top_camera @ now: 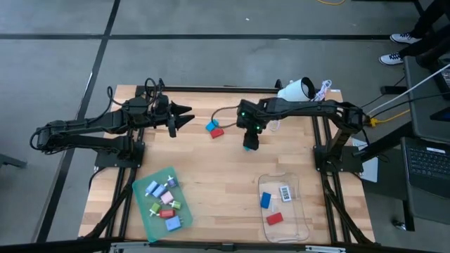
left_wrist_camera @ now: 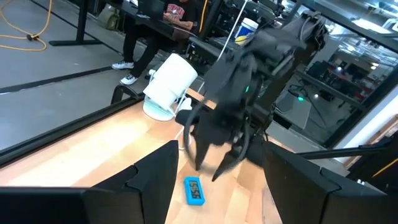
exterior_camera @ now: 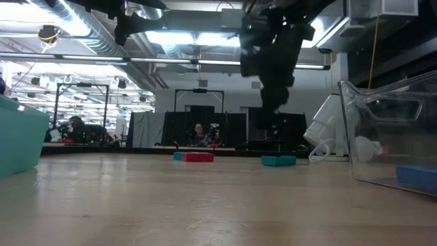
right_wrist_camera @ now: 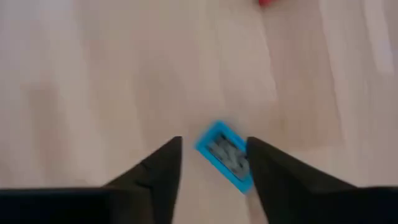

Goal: Pick & Place Office items
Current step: Put the bottom light blue digital clock into the transparent bin

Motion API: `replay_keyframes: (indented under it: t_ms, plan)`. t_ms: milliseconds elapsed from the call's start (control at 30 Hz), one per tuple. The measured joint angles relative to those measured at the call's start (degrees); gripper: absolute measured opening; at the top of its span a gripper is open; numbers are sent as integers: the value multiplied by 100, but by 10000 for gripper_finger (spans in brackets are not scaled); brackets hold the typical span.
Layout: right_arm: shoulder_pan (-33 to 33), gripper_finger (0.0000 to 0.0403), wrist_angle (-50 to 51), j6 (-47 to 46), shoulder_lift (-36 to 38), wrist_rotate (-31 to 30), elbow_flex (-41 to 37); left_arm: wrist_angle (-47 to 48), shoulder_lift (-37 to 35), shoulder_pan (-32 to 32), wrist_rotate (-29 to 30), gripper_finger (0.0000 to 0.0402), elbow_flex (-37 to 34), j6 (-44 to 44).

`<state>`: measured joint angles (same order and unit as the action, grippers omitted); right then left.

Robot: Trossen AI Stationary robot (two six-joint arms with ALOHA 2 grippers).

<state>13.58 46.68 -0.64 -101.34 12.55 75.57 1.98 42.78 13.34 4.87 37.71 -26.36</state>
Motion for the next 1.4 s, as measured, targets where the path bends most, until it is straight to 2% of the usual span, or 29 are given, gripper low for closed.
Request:
replay_keyframes:
  t_ms: [133,267,400,600,700,800,933,1033,1100,1300,1400]
  plan:
    - [-35,245,42,367,-208,-78,-2,2,2,0,4,226,0,-29]
    - [-49,281,107,562,-411,31,-2,65,1,0,2,226,0,-149]
    - [-57,289,137,891,-559,3,-2,151,2,0,0,226,0,-202]
    - [-58,289,131,1550,-631,-369,-2,149,0,0,-1,226,0,-235]
    - [-59,284,190,1596,-631,-552,-2,151,2,0,-1,226,0,-250]
    - [-34,280,300,760,-631,-573,-2,153,1,0,-3,226,0,-292]
    - [15,279,303,-1453,-631,-326,-3,153,1,0,-2,226,0,-278]
    - [-66,279,11,-1622,-631,-87,-4,153,1,0,1,226,0,-170]
    - [-217,279,-162,-1067,-631,-307,-4,153,0,0,6,226,0,-108]
    - [-628,279,-132,2167,-631,-1186,-4,154,1,0,-85,226,0,-49]
    - [-684,278,-183,3232,-631,-1671,-4,154,2,0,-145,226,0,-49]
